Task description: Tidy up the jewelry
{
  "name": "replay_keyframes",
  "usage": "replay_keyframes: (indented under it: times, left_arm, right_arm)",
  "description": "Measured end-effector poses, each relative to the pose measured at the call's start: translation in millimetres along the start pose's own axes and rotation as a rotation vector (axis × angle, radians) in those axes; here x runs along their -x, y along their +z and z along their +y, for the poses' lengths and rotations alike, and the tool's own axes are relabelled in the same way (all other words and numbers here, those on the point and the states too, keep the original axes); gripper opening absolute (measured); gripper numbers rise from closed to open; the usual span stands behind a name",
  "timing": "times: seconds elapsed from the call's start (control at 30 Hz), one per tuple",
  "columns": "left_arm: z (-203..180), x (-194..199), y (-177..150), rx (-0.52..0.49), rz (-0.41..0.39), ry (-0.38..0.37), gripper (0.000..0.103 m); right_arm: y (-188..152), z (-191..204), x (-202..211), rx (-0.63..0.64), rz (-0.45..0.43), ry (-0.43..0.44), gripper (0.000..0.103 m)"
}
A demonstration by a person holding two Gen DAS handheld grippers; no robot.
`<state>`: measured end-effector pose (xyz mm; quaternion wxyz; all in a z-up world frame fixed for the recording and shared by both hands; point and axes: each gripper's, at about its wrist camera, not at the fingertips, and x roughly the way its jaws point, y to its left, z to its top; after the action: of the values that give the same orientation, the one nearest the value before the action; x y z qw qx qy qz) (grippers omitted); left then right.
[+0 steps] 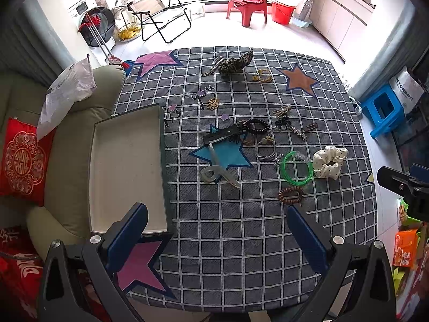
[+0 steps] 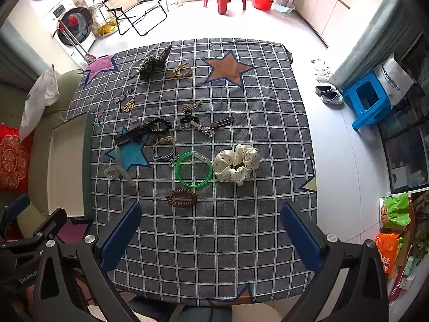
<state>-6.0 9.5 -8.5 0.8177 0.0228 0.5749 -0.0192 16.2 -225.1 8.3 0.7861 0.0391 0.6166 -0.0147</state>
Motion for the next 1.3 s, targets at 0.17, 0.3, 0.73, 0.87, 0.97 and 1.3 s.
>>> replay_keyframes:
  times: [0.17,0.3,0.73,0.87,0.97,1.3]
  left_arm:
    - [-0.1,1.6,0.9,0.001,0.001,-0.003,0.103]
    - [0.8,1.3,0.3,0.0,0.0,-0.003,0.103]
    - [-1.0,2.1,1.7,0.002,0.006,-0.004,0.103]
    - [-0.3,1.6,1.0,0.002,0.007,-0.003,0.103]
    - [-0.2,1.5,0.9,0.002,0.007,-0.005,0.103]
    - [-1.8,3.7,-1.3,0.011,0.04,-0.039,0.103]
  right_arm:
    - [0.3,0.4,0.3,0.0,-0.001,0.0,0.103]
    - [0.1,0.5,0.6,0.0,-0.001,0.001,0.103]
    - [-0.4,0.3,1.0,0.0,-0.001,0.001,0.103]
    - [-0.7,0.1,1.2,0.0,-0.001,0.001,0.103]
    - [-0.7,0.2,1.0,-0.001,0.0,0.001,0.103]
    - [-2.5,-1.1,-0.6,-0.008,0.01,0.005,0.103]
